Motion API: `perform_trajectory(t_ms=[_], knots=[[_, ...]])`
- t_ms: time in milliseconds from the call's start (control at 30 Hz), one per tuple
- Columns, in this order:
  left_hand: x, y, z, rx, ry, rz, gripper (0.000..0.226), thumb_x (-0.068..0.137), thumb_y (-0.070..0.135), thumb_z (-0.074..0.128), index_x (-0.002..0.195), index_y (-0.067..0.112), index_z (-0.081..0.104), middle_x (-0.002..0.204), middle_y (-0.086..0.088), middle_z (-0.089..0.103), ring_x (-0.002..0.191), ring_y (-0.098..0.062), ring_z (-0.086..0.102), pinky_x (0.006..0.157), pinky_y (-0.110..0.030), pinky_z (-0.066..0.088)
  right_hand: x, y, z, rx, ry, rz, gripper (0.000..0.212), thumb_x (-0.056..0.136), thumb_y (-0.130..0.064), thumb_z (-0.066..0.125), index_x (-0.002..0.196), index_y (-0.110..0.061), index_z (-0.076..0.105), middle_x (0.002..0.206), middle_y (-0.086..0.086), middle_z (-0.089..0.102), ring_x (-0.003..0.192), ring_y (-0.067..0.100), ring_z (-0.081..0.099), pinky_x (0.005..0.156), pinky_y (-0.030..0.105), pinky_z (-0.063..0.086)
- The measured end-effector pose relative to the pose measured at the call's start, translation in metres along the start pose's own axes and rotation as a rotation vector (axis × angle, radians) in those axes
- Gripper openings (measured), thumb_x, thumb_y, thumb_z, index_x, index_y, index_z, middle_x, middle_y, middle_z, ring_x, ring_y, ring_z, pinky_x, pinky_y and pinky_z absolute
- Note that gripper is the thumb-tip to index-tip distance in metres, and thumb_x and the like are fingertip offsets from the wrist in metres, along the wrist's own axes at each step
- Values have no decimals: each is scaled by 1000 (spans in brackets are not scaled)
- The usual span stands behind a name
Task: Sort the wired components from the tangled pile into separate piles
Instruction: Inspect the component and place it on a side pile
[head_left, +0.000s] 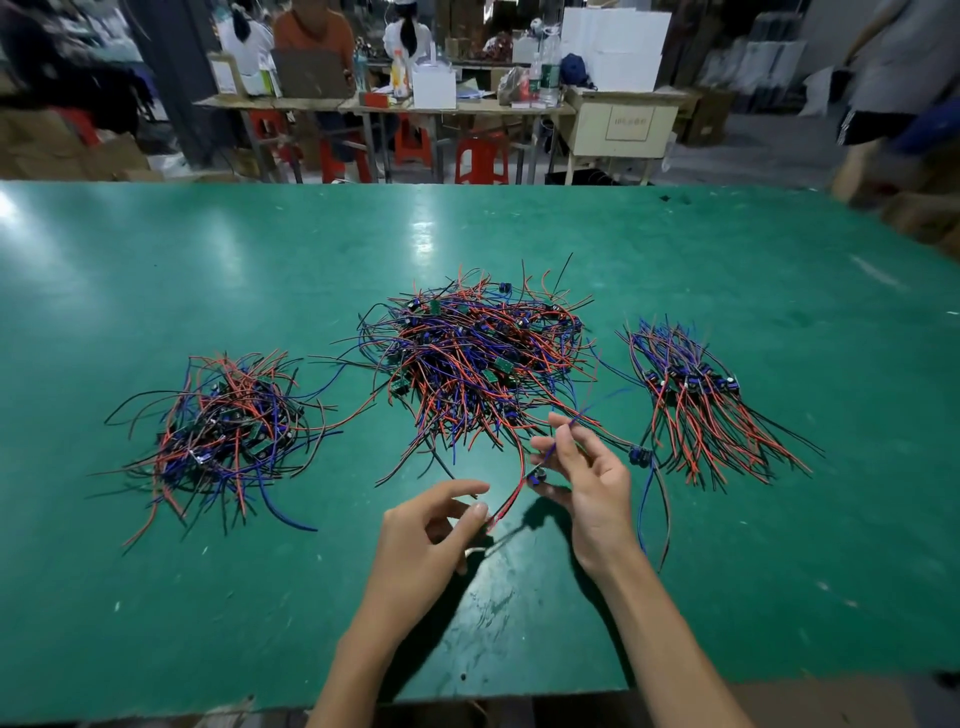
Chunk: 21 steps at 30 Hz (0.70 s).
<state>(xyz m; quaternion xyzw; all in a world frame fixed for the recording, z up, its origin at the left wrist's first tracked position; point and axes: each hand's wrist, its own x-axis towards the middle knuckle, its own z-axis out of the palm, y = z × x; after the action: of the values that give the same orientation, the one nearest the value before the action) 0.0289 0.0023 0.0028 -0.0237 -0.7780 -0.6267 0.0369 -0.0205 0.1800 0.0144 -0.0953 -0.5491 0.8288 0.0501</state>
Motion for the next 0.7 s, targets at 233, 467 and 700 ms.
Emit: perform_trajectory(t_ms=[233, 467, 700], knots=[[14, -4, -12, -482, 160, -181, 21, 102, 11, 52, 105, 5, 72, 96, -17, 76, 49, -16, 54, 43, -21, 46, 87, -99, -25, -353, 123, -21, 11, 99, -25, 67, 97, -15, 73, 78, -5, 78, 49, 1, 58, 48, 19, 53], [19, -9, -15, -543, 159, -194, 23, 101, 10, 51, 104, 7, 73, 98, -17, 75, 55, -13, 57, 52, -20, 49, 157, -141, -70, -1440, 325, -7, 42, 91, -44, 72, 116, -10, 71, 124, 20, 69, 116, 35, 64, 94, 39, 52], [20, -10, -11, -550, 168, -198, 22, 102, 7, 50, 102, 3, 72, 91, -16, 73, 51, -12, 53, 43, -21, 46, 89, -99, -61, -1888, -175, 130, 44, 68, -72, 78, 83, -30, 75, 68, -11, 69, 74, 16, 64, 74, 28, 47]])
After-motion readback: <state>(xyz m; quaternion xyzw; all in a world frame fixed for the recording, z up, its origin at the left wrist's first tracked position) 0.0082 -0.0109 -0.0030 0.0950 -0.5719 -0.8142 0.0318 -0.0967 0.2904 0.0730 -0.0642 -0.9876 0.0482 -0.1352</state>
